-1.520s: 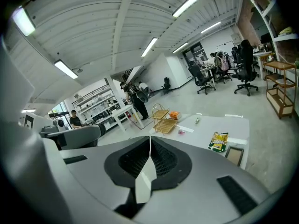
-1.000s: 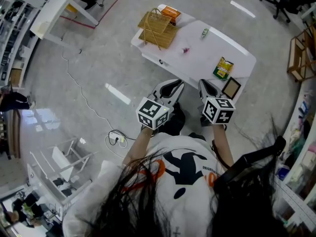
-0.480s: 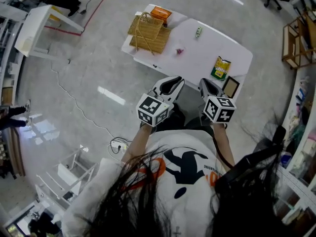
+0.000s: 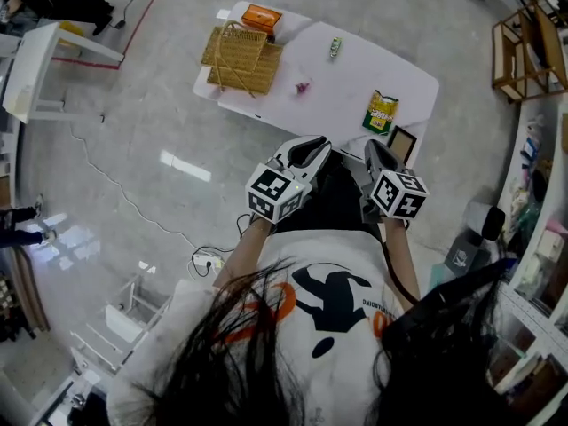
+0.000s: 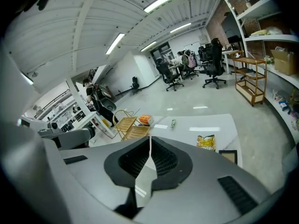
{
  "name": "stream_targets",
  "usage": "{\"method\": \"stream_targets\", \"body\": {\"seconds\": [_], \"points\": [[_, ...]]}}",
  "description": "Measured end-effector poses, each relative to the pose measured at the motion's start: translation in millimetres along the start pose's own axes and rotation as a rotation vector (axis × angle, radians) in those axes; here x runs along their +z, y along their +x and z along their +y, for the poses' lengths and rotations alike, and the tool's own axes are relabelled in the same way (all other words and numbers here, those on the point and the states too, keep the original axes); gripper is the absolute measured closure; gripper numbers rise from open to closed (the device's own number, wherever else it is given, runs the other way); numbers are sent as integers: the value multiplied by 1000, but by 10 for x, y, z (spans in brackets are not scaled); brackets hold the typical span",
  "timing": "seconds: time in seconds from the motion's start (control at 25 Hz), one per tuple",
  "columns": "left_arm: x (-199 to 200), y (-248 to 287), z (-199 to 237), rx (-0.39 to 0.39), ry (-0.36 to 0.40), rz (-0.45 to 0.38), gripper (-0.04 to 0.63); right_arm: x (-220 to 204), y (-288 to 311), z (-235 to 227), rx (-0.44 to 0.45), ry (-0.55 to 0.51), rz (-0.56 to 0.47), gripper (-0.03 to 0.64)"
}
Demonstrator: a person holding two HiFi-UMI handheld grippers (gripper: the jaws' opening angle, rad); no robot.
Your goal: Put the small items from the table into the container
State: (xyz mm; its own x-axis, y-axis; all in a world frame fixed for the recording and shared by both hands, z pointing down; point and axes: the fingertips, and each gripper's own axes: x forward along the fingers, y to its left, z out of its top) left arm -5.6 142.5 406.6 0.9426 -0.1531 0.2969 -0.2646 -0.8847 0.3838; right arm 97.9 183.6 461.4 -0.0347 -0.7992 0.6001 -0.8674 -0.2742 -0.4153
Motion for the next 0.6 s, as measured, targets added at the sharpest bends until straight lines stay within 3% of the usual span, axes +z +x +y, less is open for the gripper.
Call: {"method": "stream_targets", "body": {"seconds": [0.32,0.6], "points": [[-173,427,245,17,12,50,557,-130,416,-682,-27,-18,62,597],[-450,972,530,2,38,128,558,-524,975,-1470,-64,68,180,592]]}}
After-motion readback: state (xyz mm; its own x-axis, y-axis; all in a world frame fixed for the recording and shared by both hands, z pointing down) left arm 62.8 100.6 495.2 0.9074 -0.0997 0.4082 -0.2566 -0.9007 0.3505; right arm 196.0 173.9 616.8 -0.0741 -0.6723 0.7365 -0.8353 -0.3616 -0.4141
